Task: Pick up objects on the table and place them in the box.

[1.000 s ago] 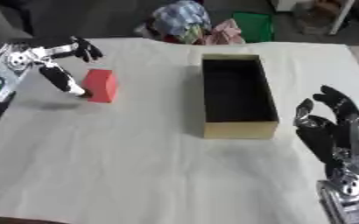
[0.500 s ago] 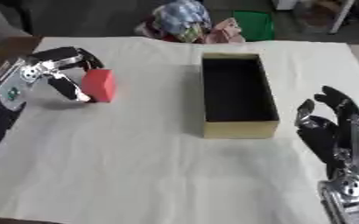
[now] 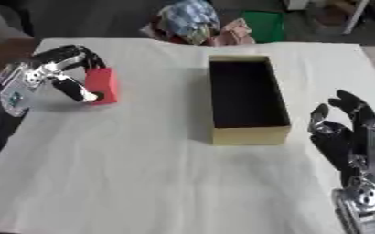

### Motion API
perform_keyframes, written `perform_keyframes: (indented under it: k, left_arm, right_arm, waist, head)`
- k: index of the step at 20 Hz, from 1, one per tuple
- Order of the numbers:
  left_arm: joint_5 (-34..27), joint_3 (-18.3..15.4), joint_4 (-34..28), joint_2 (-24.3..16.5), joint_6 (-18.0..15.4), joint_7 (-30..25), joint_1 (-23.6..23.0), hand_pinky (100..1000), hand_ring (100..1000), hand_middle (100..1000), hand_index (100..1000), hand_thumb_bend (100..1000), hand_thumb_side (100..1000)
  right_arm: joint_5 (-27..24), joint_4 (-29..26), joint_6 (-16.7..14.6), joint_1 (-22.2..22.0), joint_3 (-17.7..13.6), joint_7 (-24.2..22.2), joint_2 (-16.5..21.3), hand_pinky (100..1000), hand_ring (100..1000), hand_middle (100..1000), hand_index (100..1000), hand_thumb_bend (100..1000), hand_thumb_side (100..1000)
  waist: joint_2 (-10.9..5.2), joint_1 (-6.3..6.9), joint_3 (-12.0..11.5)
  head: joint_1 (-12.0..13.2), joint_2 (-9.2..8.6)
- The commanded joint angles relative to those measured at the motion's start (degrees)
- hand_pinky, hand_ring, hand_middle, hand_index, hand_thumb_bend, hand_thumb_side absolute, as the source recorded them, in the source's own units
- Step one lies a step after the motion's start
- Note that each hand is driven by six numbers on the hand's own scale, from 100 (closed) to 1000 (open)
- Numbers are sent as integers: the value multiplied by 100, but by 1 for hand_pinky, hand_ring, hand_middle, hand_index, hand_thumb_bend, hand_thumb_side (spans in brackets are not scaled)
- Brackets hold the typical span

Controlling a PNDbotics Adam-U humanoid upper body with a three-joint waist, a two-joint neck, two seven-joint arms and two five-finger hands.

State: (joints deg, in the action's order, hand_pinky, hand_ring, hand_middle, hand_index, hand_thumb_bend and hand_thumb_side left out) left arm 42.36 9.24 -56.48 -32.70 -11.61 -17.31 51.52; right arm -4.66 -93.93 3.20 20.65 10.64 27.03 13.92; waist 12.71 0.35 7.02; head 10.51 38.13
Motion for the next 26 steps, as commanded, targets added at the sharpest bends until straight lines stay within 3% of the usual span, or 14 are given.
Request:
perform_keyframes:
  k: [1, 7, 14, 19, 26]
  left_arm:
    - [-298, 2, -477, -89, 37, 83, 227, 775, 600, 411, 705, 304, 167]
    - [-583, 205, -839, 245, 60, 8, 562, 776, 601, 413, 707, 290, 161]
    - [-227, 421, -807, 986, -218, 220, 909, 770, 606, 428, 711, 299, 153]
    - [28, 602, -799, 1468, -493, 254, 943, 772, 621, 501, 726, 310, 153]
    - [243, 867, -868, 1778, -809, 140, 831, 775, 665, 620, 777, 368, 158]
  right_arm:
    - [-22, -71, -30, 51, -6, -14, 67, 654, 933, 696, 818, 100, 100]
    - [-14, -66, -30, 82, 66, -82, 30, 654, 932, 696, 818, 100, 100]
    - [-22, -60, -29, 168, 188, -201, -66, 654, 933, 696, 817, 100, 100]
    - [-46, -58, -31, 220, 248, -256, -118, 654, 933, 696, 817, 100, 100]
    - [-62, -56, -43, 256, 292, -292, -157, 654, 934, 696, 818, 100, 100]
  waist:
    - [-110, 19, 13]
    - [-144, 41, 101]
    - [-125, 40, 278]
    - [-67, 32, 413]
    - [-19, 54, 502]
  head:
    - [26, -9]
    - [113, -10]
    - [231, -80]
    - [284, -113]
    - [283, -142]
